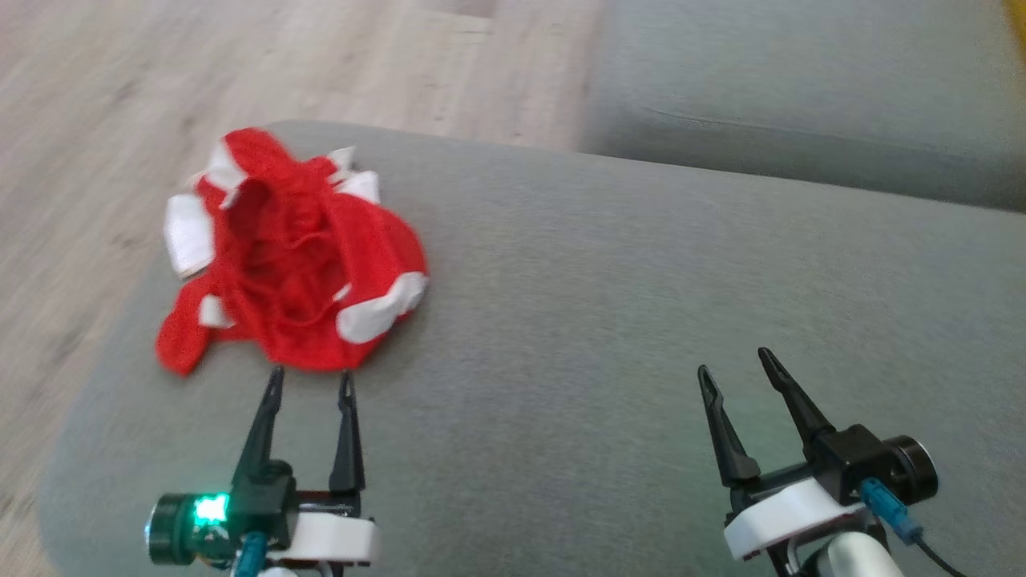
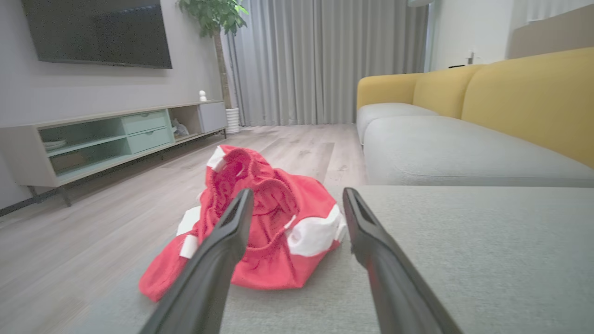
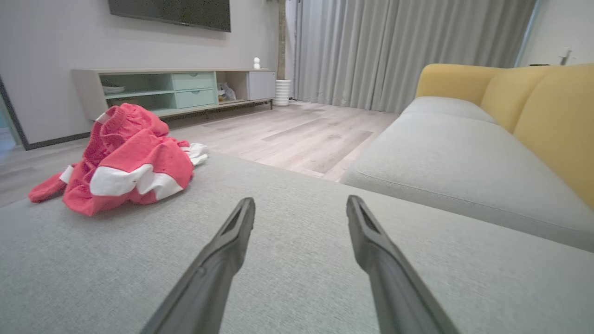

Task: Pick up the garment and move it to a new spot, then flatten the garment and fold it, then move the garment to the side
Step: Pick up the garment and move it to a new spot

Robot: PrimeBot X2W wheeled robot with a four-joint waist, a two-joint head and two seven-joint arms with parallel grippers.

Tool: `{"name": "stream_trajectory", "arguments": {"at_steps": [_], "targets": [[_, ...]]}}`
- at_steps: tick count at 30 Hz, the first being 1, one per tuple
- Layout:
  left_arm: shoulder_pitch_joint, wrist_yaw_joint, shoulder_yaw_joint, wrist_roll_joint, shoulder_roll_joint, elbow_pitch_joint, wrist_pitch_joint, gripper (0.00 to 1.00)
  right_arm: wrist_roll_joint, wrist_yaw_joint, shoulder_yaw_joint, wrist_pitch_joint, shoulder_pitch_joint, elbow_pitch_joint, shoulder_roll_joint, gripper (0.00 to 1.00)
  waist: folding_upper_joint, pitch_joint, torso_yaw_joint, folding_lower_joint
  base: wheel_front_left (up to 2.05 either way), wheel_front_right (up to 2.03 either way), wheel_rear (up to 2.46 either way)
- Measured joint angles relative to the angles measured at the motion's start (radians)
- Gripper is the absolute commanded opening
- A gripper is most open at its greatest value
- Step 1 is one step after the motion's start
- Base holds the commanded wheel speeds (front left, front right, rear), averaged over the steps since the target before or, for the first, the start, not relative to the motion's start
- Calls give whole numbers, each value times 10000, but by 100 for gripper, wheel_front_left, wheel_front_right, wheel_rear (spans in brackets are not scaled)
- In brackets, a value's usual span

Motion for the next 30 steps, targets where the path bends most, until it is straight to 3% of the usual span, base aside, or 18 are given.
{"name": "stream_trajectory", "arguments": {"at_steps": [8,18,22,25,30], "targets": [[39,59,407,0,15,-165,0,100,10,0,23,0,0,6,2,100,0,-64,1270,-1,0,0,0],[-378,12,999,0,247,-374,0,100,-366,0,-184,0,45,4,2,100,0,349,1935,0,0,0,0],[-1610,-96,1208,59,451,-779,-4,100,-878,0,-247,0,13,-65,2,100,0,908,1991,-1,0,0,0],[-2931,-460,1220,77,755,-849,-46,100,-1333,0,-280,0,-154,-105,-21,100,0,1480,1942,2,0,0,0],[-5122,-1078,1177,182,1300,270,-58,100,-1590,0,-364,0,-856,-328,-621,100,0,2515,1783,3,0,0,0]]}}
